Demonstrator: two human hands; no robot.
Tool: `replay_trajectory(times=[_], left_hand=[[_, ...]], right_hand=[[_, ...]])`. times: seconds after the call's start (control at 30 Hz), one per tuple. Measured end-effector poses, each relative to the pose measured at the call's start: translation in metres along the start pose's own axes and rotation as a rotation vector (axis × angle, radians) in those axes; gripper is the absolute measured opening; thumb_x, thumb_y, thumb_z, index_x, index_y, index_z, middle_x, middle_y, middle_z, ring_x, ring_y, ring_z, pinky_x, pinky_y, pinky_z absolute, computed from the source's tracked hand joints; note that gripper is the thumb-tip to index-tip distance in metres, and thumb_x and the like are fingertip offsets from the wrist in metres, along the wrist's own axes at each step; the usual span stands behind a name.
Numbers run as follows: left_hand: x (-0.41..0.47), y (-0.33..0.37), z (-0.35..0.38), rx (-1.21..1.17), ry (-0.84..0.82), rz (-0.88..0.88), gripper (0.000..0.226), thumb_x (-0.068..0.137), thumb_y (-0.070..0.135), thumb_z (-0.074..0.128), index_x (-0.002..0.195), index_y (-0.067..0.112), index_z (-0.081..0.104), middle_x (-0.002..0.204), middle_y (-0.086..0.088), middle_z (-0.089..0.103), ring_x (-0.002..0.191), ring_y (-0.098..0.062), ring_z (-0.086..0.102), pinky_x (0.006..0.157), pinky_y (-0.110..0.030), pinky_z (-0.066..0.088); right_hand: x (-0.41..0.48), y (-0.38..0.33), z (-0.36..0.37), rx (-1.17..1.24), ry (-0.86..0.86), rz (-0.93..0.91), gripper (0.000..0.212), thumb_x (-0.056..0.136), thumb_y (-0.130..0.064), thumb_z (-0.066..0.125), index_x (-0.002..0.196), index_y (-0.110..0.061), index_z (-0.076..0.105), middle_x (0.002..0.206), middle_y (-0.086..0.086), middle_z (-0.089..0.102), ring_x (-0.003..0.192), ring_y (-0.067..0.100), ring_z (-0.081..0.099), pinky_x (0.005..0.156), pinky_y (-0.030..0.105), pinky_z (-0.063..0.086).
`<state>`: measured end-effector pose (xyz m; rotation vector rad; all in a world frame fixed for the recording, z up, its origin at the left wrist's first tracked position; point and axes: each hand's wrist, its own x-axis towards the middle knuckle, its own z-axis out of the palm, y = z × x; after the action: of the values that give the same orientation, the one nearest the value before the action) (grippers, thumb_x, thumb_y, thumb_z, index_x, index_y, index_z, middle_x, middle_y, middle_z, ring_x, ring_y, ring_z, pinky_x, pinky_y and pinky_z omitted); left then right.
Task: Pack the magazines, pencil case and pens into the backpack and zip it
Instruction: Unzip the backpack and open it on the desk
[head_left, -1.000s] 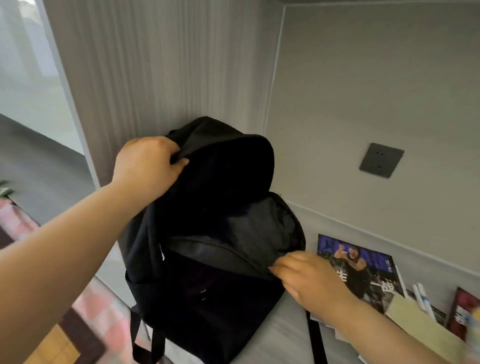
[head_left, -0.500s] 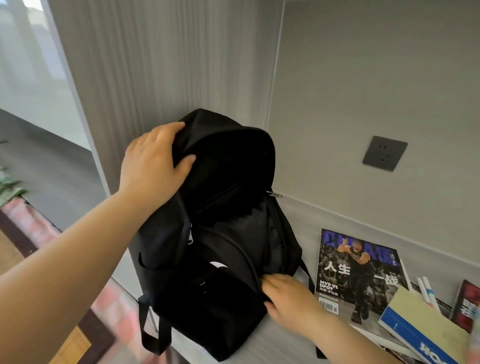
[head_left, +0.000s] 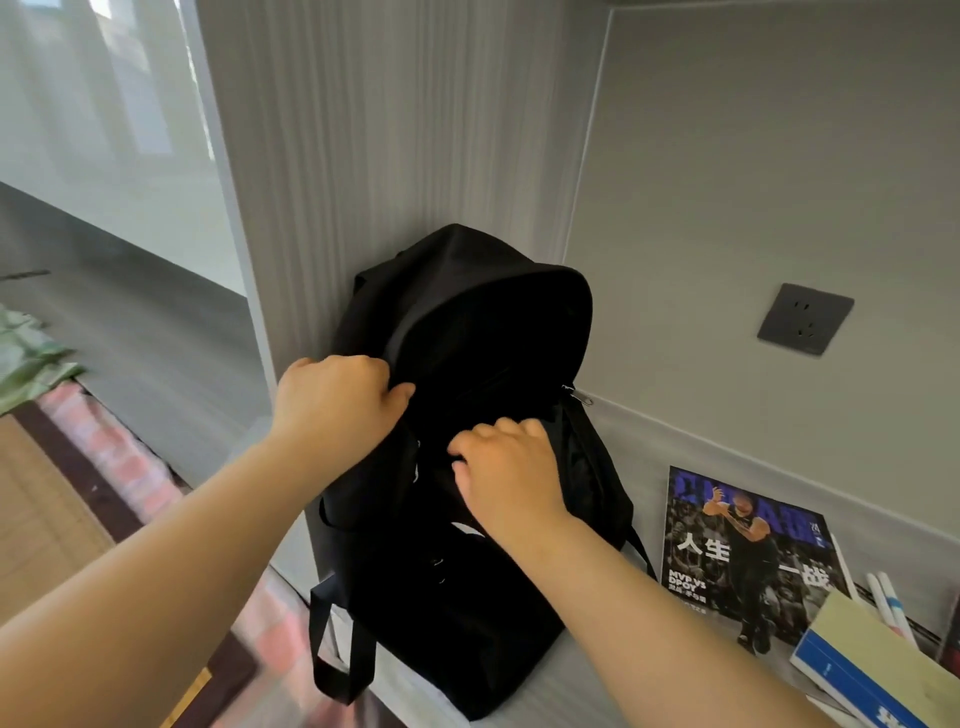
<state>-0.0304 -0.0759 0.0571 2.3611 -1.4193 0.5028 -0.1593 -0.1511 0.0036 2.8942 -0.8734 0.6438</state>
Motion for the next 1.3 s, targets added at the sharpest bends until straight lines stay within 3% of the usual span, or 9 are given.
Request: replay_trajectory(times=[0.2, 0.4, 0.53, 0.67, 0.77, 0.87, 1.03, 1.17, 1.3], left_hand=[[0.004, -0.023, -0.008, -0.363, -0.083, -0.154, 0.043, 0.088, 0.04, 0.045, 0.05, 0.019, 0.044, 0.054, 0.008, 0.06, 0.06, -0.014, 0.053, 0.049, -0.023, 0.029], [0.0, -0.022, -0.018, -0.467, -0.143, -0.075, 0.043, 0.089, 0.035, 0.047, 0.05, 0.016, 0.044, 0.043, 0.007, 0.055, 0.046, -0.005, 0.046, 0.047, -0.024, 0.03], [-0.002, -0.026, -0.021, -0.513, -0.164, -0.067, 0.042, 0.089, 0.034, 0.047, 0.051, 0.015, 0.045, 0.032, 0.014, 0.054, 0.035, 0.005, 0.047, 0.045, -0.024, 0.027], [-0.003, -0.026, -0.024, -0.478, -0.16, -0.077, 0.042, 0.089, 0.036, 0.048, 0.052, 0.016, 0.044, 0.037, 0.011, 0.057, 0.039, -0.001, 0.049, 0.046, -0.024, 0.027], [-0.007, -0.026, -0.026, -0.28, 0.105, -0.016, 0.028, 0.083, 0.034, 0.058, 0.065, 0.014, 0.049, 0.065, 0.0, 0.061, 0.062, -0.018, 0.052, 0.058, -0.026, 0.036], [-0.014, -0.018, -0.024, -0.088, 0.425, 0.412, 0.027, 0.075, 0.036, 0.058, 0.082, 0.012, 0.064, 0.078, -0.006, 0.069, 0.076, -0.028, 0.065, 0.075, -0.037, 0.042], [-0.009, 0.003, -0.014, 0.393, 0.168, 0.735, 0.029, 0.075, 0.05, 0.058, 0.083, 0.026, 0.073, 0.096, 0.009, 0.073, 0.115, -0.018, 0.059, 0.114, -0.047, 0.016], [0.003, -0.007, -0.001, 0.449, -0.05, 0.653, 0.054, 0.085, 0.047, 0.019, 0.095, 0.025, 0.068, 0.093, 0.009, 0.069, 0.126, -0.015, 0.041, 0.091, -0.042, -0.045], [0.006, -0.01, 0.004, 0.336, -0.082, 0.655, 0.044, 0.089, 0.043, 0.028, 0.082, 0.024, 0.067, 0.077, 0.009, 0.067, 0.106, -0.009, 0.05, 0.089, -0.035, -0.045]], right_hand=[[-0.019, -0.012, 0.004, 0.124, 0.41, -0.112, 0.017, 0.074, -0.022, 0.053, 0.065, -0.014, 0.064, 0.056, 0.0, 0.063, 0.053, 0.02, 0.059, 0.049, 0.022, 0.048], [-0.009, -0.048, 0.008, 0.901, -0.316, 0.544, 0.033, 0.091, -0.038, 0.04, 0.1, -0.012, 0.059, 0.085, 0.011, 0.067, 0.073, 0.021, 0.06, 0.072, 0.033, 0.053], [0.0, -0.052, 0.006, 1.3, -0.255, 0.571, 0.023, 0.091, -0.027, 0.046, 0.07, -0.024, 0.053, 0.064, -0.006, 0.051, 0.053, 0.003, 0.047, 0.041, 0.003, 0.038], [0.0, -0.051, 0.006, 1.398, -0.165, 0.561, 0.023, 0.087, -0.014, 0.055, 0.065, -0.021, 0.054, 0.062, -0.007, 0.052, 0.041, -0.007, 0.05, 0.041, 0.0, 0.036], [0.0, -0.048, 0.006, 1.364, -0.159, 0.537, 0.024, 0.088, -0.015, 0.052, 0.065, -0.02, 0.051, 0.062, -0.006, 0.051, 0.045, -0.001, 0.049, 0.04, 0.001, 0.036], [0.001, -0.049, 0.003, 1.344, -0.173, 0.536, 0.024, 0.09, -0.012, 0.046, 0.067, -0.019, 0.047, 0.062, -0.005, 0.053, 0.031, -0.001, 0.047, 0.036, 0.003, 0.033], [-0.001, -0.053, 0.001, 1.303, -0.109, 0.524, 0.028, 0.088, -0.008, 0.045, 0.063, -0.021, 0.05, 0.059, -0.005, 0.053, 0.032, -0.002, 0.041, 0.038, 0.004, 0.033], [-0.003, -0.052, 0.003, 1.335, -0.051, 0.58, 0.022, 0.089, -0.015, 0.051, 0.067, -0.019, 0.05, 0.059, -0.008, 0.054, 0.031, -0.005, 0.041, 0.036, 0.004, 0.031], [-0.005, -0.052, 0.005, 1.351, -0.017, 0.602, 0.021, 0.088, -0.017, 0.052, 0.068, -0.016, 0.052, 0.046, -0.01, 0.053, 0.032, -0.001, 0.04, 0.036, 0.006, 0.034]])
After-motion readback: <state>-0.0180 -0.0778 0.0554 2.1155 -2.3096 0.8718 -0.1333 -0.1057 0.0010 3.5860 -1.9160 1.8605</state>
